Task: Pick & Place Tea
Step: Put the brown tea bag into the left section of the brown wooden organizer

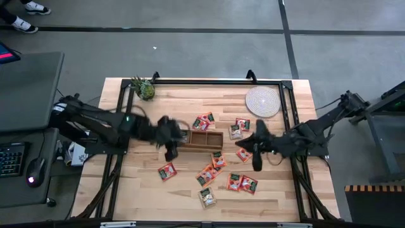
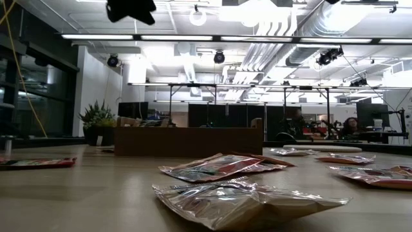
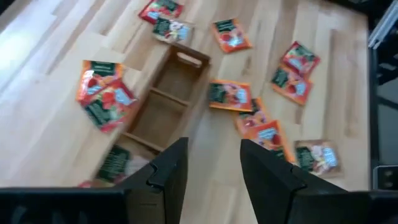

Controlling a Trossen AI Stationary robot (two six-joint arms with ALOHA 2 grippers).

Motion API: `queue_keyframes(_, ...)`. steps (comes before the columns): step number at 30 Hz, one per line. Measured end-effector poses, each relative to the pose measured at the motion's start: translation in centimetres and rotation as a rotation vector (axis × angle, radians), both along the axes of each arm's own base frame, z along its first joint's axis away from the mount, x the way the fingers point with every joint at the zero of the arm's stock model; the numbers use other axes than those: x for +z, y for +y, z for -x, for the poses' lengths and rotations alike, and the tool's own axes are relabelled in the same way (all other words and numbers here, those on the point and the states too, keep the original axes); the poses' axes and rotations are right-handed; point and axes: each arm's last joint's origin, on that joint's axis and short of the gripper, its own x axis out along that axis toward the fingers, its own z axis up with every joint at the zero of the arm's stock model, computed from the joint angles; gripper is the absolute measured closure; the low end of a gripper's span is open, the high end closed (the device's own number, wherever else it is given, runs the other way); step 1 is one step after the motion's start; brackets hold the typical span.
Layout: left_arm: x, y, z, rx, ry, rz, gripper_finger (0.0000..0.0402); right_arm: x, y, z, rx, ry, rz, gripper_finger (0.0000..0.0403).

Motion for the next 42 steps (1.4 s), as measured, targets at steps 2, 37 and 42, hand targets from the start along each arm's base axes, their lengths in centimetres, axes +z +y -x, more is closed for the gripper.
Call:
queue_keyframes(2, -0.5, -1.8, -0.1, 0.021, -0.012, -0.002, 0.0257, -0.1, 0.7, -1.1, 0.025, 0.067, 0.026, 0.0403)
queue_keyframes(37, -12.3, -16.1, -4.1, 0.125, -0.030, 0.242, 0.0257, -10.9, 11.5, -12.1, 0.202, 0.534, -0.147, 0.0403)
queue_keyframes(42, -13.8, -17.0, -4.4, 0.058, 0.000, 0.233, 0.0257, -12.5, 12.8, -11.9, 0.154, 0.563, -0.231, 0.0403)
